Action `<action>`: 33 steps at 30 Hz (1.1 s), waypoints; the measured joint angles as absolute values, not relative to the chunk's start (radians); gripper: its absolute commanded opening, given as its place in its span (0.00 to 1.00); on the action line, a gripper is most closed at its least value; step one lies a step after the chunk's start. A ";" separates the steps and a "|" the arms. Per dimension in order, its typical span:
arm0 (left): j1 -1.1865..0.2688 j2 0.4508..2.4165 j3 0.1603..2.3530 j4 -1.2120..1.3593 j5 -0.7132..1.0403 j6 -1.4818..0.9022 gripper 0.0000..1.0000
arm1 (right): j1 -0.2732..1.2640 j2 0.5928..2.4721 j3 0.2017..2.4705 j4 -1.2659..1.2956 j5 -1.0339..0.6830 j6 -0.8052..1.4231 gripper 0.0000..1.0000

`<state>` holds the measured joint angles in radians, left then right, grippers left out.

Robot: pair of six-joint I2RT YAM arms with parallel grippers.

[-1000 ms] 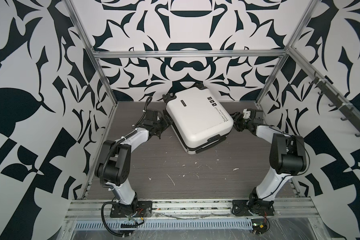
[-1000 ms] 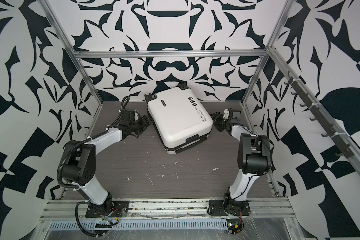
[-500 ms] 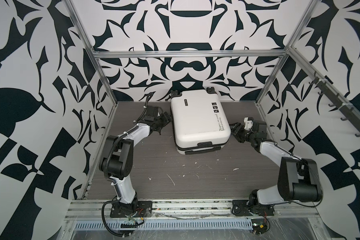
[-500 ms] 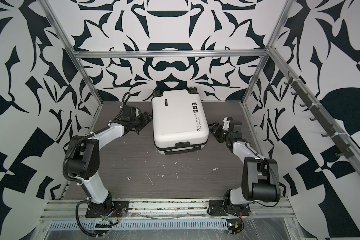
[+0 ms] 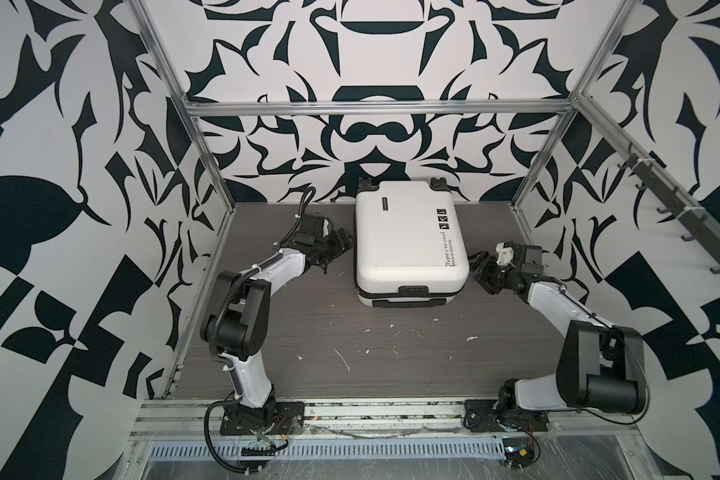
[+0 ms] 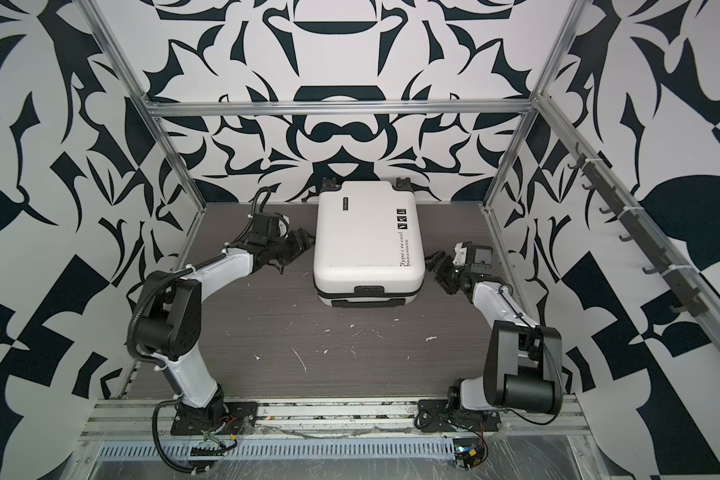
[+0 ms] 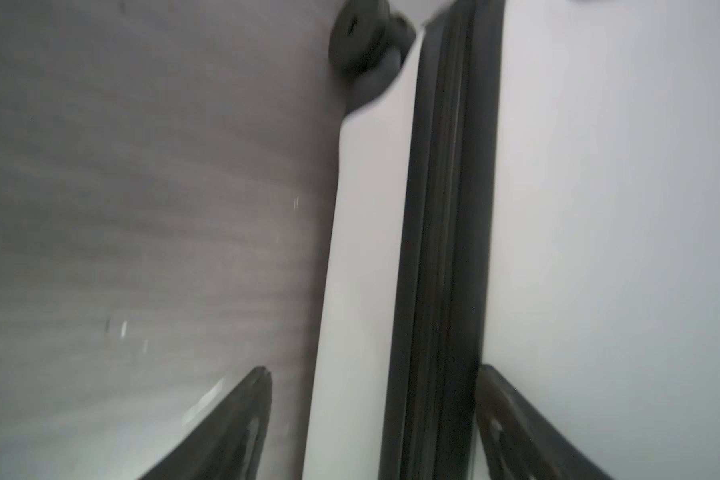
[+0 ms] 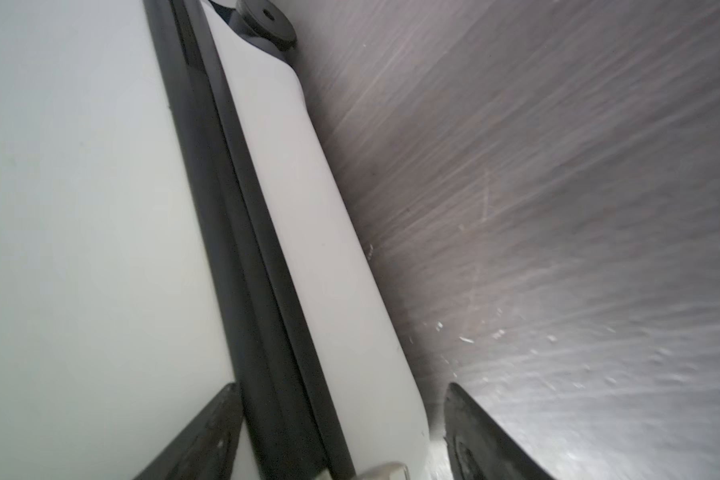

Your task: Pack the luggage

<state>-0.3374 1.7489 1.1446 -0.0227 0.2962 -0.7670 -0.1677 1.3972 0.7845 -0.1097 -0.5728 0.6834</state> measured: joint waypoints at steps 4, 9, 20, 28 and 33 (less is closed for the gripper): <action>-0.323 1.583 0.993 -0.054 0.297 -0.727 0.80 | -0.192 1.339 0.785 -0.180 -0.568 0.648 0.80; -0.310 1.365 0.848 -0.080 0.282 -0.664 0.80 | -0.204 1.254 0.785 -0.250 -0.538 0.616 0.79; -0.411 1.123 0.621 -0.094 0.239 -0.602 0.80 | -0.065 0.924 0.672 -0.383 -0.438 0.577 0.72; -0.484 1.250 0.700 -0.068 0.231 -0.582 0.80 | 0.054 0.773 0.581 -0.438 -0.428 0.577 0.66; -0.516 1.309 0.756 -0.072 0.223 -0.569 0.80 | 0.074 0.738 0.563 -0.452 -0.430 0.577 0.66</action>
<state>-0.5159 1.3087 0.7559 -0.0723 0.2234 -0.5694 0.0742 0.7380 0.5632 -0.4519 -0.4301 0.5774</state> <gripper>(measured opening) 0.797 0.655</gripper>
